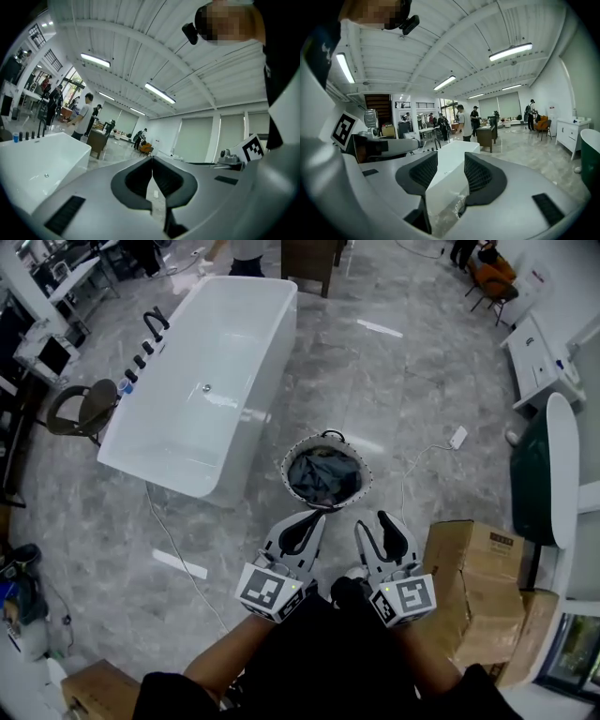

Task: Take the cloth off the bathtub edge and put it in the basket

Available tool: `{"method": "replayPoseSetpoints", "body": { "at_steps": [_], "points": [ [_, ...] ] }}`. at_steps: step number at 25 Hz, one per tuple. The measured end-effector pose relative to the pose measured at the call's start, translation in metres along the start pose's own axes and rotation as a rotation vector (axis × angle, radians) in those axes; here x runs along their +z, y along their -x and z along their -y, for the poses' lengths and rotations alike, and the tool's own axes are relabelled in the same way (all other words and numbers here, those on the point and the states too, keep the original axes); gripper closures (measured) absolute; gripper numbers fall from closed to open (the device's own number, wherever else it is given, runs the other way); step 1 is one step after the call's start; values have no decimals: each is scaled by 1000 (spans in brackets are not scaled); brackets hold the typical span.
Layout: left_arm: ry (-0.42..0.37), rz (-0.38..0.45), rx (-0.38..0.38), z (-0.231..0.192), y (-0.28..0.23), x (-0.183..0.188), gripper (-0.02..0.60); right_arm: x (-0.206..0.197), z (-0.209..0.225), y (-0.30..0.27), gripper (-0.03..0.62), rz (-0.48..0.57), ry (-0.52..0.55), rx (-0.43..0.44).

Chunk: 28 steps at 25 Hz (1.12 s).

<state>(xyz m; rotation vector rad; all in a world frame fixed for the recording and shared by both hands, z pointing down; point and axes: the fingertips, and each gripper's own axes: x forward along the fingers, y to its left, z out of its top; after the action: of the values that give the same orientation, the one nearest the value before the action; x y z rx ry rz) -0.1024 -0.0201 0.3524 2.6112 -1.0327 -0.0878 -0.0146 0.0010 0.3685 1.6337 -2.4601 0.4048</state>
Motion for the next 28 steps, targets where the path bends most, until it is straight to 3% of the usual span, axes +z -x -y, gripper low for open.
{"method": "replayPoseSetpoints", "body": {
  "at_steps": [4, 7, 9, 13, 18, 23, 28],
  "points": [
    [-37, -2, 41, 33, 27, 8, 566, 17, -14, 33, 424, 72, 27, 32],
    [-58, 42, 42, 79, 32, 1, 566, 24, -7, 67, 536, 131, 2, 47],
    [-29, 107, 16, 118, 32, 1, 566, 24, -2, 94, 554, 137, -7, 52],
    [-73, 103, 65, 171, 32, -9, 566, 19, 2, 143, 559, 120, 67, 59],
    [-76, 19, 196, 210, 24, -46, 566, -9, 16, 195, 560, 105, 34, 80],
    [-98, 21, 230, 266, 31, -60, 566, -13, 23, 242, 563, 126, 76, 105],
    [-136, 24, 270, 291, 39, -56, 566, -10, 30, 271, 563, 146, 90, 106]
  ]
}}
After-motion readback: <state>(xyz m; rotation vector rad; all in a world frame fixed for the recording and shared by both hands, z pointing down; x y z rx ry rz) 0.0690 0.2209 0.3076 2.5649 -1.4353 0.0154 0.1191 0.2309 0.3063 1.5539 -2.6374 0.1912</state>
